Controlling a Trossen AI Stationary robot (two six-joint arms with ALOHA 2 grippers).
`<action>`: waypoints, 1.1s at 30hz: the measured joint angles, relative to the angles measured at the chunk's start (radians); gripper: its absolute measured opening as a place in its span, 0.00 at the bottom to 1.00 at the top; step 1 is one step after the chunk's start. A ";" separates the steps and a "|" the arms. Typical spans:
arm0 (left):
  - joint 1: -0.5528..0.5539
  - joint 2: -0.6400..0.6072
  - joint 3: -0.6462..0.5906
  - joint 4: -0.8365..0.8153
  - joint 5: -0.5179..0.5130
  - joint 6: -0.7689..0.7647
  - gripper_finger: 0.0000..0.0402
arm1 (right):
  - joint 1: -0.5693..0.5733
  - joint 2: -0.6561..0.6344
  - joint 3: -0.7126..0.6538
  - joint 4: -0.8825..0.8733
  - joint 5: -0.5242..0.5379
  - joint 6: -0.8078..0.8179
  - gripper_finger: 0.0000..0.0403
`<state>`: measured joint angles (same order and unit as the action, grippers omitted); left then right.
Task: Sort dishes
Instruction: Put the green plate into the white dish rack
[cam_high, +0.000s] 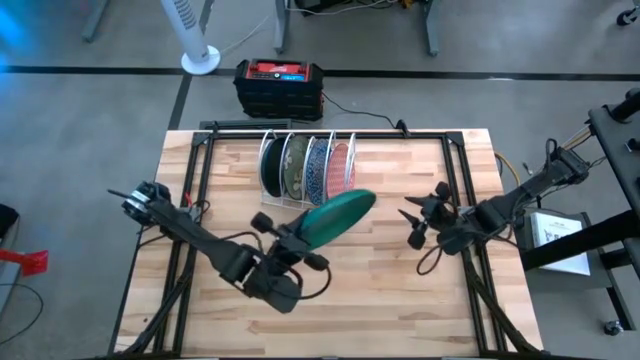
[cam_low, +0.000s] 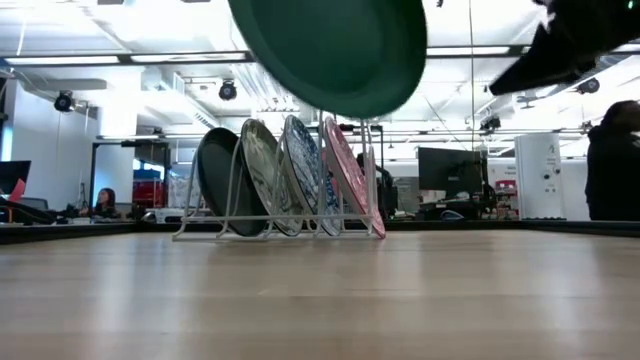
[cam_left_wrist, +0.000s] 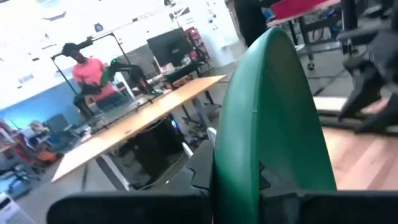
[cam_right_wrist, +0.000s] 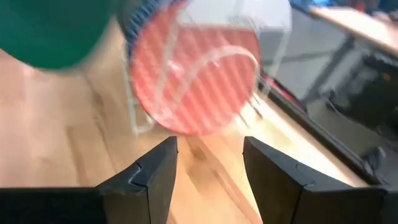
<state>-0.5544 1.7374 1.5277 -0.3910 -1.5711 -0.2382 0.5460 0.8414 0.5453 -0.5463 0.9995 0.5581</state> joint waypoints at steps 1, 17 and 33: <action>-0.002 -0.001 0.034 -0.082 0.002 -0.057 0.02 | -0.001 -0.005 0.000 -0.044 0.000 0.037 0.43; 0.138 -0.004 0.494 -0.767 0.000 -0.368 0.02 | 0.001 -0.015 0.000 -0.146 -0.003 0.185 0.40; 0.313 -0.002 0.478 -0.779 0.003 -0.424 0.03 | 0.002 -0.001 -0.042 -0.145 -0.008 0.256 0.39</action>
<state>-0.2417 1.7355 2.0058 -1.1700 -1.5680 -0.6621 0.5476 0.8406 0.5029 -0.6918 0.9916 0.8142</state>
